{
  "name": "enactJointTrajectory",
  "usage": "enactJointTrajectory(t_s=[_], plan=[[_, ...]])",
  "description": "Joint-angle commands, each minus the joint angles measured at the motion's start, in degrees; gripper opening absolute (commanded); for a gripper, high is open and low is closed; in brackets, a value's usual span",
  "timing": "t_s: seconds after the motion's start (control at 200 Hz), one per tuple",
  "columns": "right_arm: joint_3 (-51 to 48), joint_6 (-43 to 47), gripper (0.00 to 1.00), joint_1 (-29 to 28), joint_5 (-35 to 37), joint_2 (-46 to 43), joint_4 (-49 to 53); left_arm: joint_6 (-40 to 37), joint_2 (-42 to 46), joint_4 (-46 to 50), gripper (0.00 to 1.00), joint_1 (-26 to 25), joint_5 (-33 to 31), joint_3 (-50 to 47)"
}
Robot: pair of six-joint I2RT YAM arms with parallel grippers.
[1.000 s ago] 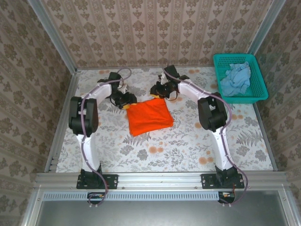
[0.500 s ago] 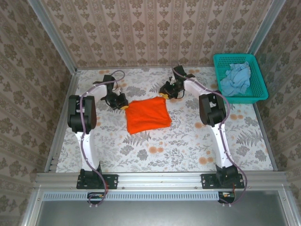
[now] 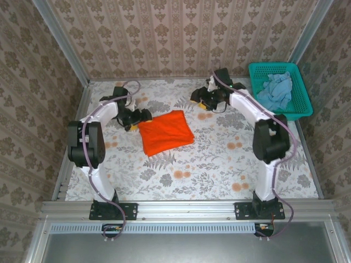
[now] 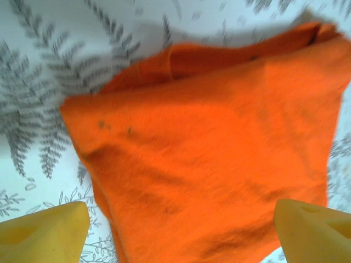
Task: Fold and stack the t-shirts
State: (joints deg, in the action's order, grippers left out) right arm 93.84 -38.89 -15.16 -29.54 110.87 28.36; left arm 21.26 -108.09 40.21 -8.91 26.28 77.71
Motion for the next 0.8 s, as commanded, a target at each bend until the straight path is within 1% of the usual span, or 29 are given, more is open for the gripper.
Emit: enactJointTrajectory(t_s=[0.0,0.1,0.15,0.165,0.22,0.345,0.375,0.5,0.56,0.585,0.635,0.67,0.795], plan=[[-8.2,3.2,0.57,-0.1,2.8,-7.4,-1.4,-2.7,1.6,1.3,0.89,-1.6,-3.1,-5.2],[-14.6,4.2,0.58,-0.1,3.8,-13.5,-1.7,-1.6,-0.1,-1.3,0.86,-2.4,-4.1,-6.8],[-16.9,4.6,0.58,-0.1,4.2,-15.9,-1.8,-1.0,-1.4,-3.3,0.81,-2.8,-4.6,-6.7],[-17.9,4.6,0.58,0.0,4.4,-16.9,-1.9,-0.9,-2.0,-3.8,0.79,-2.8,-4.6,-6.4],[-20.1,4.7,0.58,0.0,5.1,-19.1,-1.8,-0.6,-4.6,-5.1,0.66,-3.1,-4.8,-5.0],[-24.4,5.3,0.57,0.0,6.1,-22.8,-1.0,-0.6,-9.9,-5.0,0.38,-3.5,-6.3,0.0],[-25.1,5.5,0.57,0.0,6.3,-23.5,-0.5,-0.3,-10.6,-5.2,0.33,-3.4,-7.0,0.9],[-28.8,5.5,0.54,0.0,7.7,-26.5,1.2,-0.5,-13.5,-4.1,0.2,-2.7,-11.3,6.4],[-30.9,4.7,0.54,0.0,8.7,-28.7,1.4,-1.3,-14.8,-2.9,0.09,-2.1,-13.8,9.8],[-31.9,4.4,0.54,0.0,9.1,-29.6,1.4,-1.8,-15.3,-2.6,0.06,-1.7,-14.5,11.2],[-33.4,4.1,0.54,0.0,10.1,-30.7,1.9,-3.5,-16.4,-1.5,0.02,-0.9,-15.7,14.4],[-34.5,3.7,0.54,0.0,11.1,-33.3,2.1,-4.9,-17.3,-0.6,0.0,-0.5,-17.2,17.0],[-37.2,2.0,0.53,0.0,13.5,-37.0,5.1,-10.3,-21.3,3.7,0.0,1.5,-21.8,27.0]])
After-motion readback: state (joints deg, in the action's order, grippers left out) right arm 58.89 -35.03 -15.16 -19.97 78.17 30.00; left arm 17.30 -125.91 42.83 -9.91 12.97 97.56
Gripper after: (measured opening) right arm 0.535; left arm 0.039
